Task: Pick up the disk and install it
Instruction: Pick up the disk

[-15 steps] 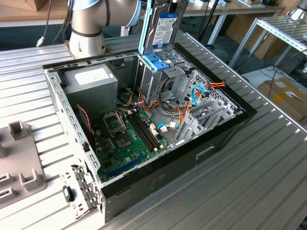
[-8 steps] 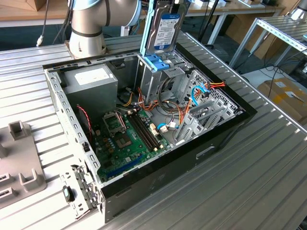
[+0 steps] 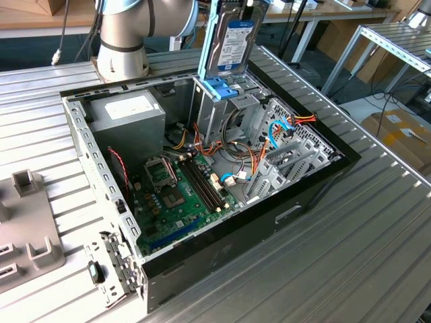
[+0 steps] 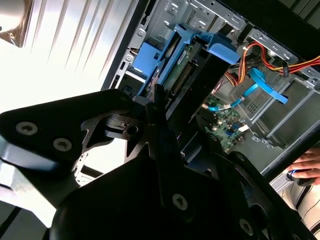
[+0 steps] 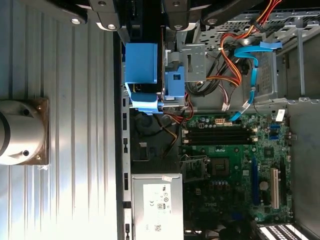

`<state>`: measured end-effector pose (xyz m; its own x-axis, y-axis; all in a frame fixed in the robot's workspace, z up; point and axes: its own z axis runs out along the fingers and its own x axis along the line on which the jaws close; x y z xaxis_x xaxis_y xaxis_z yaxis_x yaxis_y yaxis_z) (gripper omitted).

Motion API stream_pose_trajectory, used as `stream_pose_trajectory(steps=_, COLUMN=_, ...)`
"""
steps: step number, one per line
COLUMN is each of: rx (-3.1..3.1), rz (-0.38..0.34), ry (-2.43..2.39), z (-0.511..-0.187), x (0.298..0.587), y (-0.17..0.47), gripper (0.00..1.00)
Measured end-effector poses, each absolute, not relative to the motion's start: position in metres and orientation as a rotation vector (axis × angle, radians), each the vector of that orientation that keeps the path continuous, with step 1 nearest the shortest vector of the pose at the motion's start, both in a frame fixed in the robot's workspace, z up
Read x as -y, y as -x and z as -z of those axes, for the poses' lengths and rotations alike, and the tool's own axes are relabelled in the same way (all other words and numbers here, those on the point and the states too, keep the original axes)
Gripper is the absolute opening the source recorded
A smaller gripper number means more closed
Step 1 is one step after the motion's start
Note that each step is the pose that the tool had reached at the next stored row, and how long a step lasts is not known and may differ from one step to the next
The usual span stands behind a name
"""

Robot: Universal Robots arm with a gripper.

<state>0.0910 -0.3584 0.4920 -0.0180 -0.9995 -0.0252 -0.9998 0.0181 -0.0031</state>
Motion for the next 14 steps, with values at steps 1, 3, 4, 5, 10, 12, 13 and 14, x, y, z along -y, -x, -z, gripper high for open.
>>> stream_pose_trajectory(steps=1, rx=-2.227, rz=-0.024, ry=2.187, z=-0.492, x=0.3589, y=-0.0912, gripper=0.35)
stream_pose_trajectory(steps=3, rx=-2.227, rz=-0.024, ry=2.187, z=-0.492, x=0.3597, y=-0.0914, gripper=0.35)
stream_pose_trajectory(steps=4, rx=-2.227, rz=-0.024, ry=2.187, z=-0.492, x=0.36, y=-0.0915, gripper=0.35)
stream_pose_trajectory(steps=5, rx=-2.227, rz=-0.024, ry=2.187, z=-0.492, x=0.3607, y=-0.0916, gripper=0.35)
stream_pose_trajectory(steps=10, rx=-2.227, rz=-0.024, ry=2.187, z=-0.492, x=0.3637, y=-0.0925, gripper=0.35)
stream_pose_trajectory(steps=12, rx=-2.227, rz=-0.024, ry=2.187, z=-0.492, x=0.365, y=-0.0928, gripper=0.35)
stream_pose_trajectory(steps=13, rx=-2.227, rz=-0.024, ry=2.187, z=-0.492, x=0.3653, y=-0.0929, gripper=0.35)
stream_pose_trajectory(steps=14, rx=-2.227, rz=-0.024, ry=2.187, z=-0.492, x=0.3658, y=-0.093, gripper=0.35)
